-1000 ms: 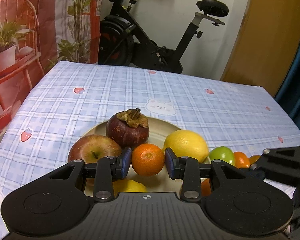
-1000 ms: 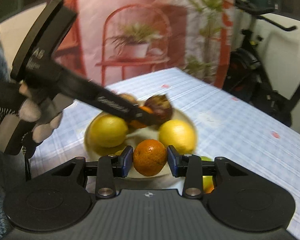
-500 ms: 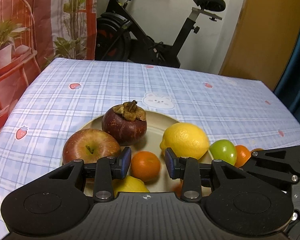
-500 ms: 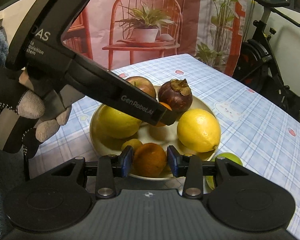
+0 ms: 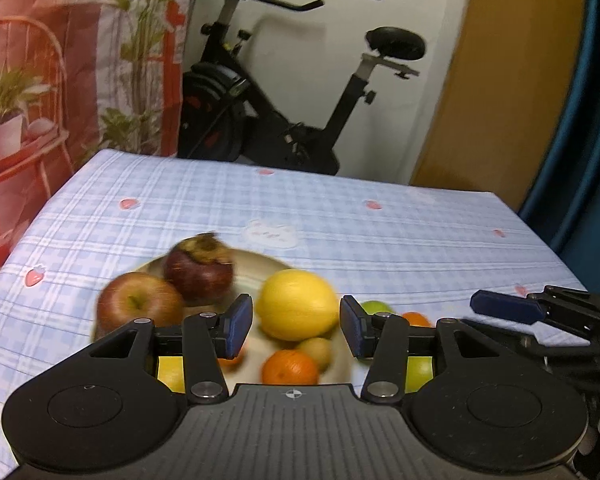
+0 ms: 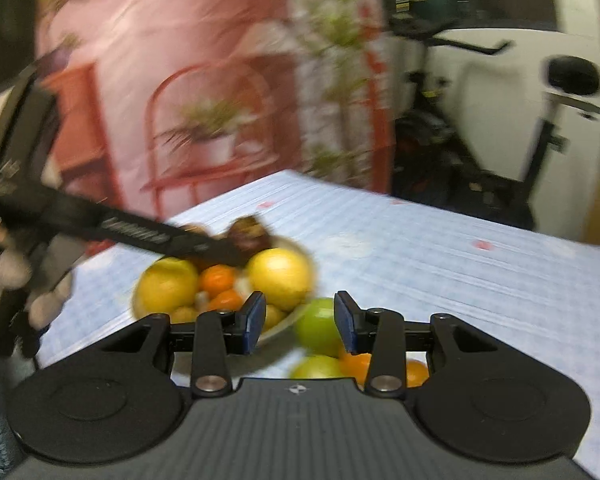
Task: Organize fruits
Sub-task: 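Open both grippers to release the tangerines onto the plate, then move the left gripper to the light green round fruit and close on it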
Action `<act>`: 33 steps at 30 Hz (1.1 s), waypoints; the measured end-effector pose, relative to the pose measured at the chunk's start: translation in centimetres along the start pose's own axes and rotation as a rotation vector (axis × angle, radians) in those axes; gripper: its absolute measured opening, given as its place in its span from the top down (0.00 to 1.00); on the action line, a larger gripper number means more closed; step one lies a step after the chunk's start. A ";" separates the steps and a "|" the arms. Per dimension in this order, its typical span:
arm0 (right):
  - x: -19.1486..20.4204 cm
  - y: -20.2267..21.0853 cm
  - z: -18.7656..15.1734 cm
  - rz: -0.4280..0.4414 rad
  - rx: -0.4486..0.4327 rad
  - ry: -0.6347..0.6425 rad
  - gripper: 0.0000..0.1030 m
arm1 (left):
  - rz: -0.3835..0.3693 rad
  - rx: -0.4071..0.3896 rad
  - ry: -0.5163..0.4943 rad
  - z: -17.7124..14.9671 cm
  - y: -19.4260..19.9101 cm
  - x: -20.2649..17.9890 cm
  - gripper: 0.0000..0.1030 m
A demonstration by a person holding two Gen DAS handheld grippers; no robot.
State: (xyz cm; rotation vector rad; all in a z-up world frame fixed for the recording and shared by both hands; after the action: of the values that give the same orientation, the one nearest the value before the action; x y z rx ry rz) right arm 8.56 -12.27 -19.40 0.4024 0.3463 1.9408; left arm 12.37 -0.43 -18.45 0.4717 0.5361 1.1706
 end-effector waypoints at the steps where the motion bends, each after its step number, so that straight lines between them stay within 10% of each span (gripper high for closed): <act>1: -0.9 0.7 -0.3 -0.025 -0.012 -0.029 0.60 | -0.006 -0.006 -0.006 -0.2 0.1 -0.7 0.51; 12: -6.1 5.1 -4.5 -0.139 -0.035 -0.221 0.60 | -0.028 -0.063 -0.066 -3.3 1.7 -5.5 0.51; 33: -5.4 4.1 -6.0 -0.121 -0.009 -0.180 0.60 | -0.035 -0.019 -0.070 -5.3 0.8 -5.6 0.51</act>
State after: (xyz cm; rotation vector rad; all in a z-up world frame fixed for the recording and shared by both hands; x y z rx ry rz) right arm 4.52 -19.16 -23.76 0.5345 0.2395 1.7729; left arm 6.91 -5.10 -21.29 0.4836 0.4708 1.1207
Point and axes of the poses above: each gripper's, at about its wrist camera, not at the fingertips, and y roughly against the way its jaws point, x to its left, z to its top, the point moved 6 cm from there along -y, roughly the way its jaws point, and after that the axes turned 2 degrees about y, right-handed, at the moved point
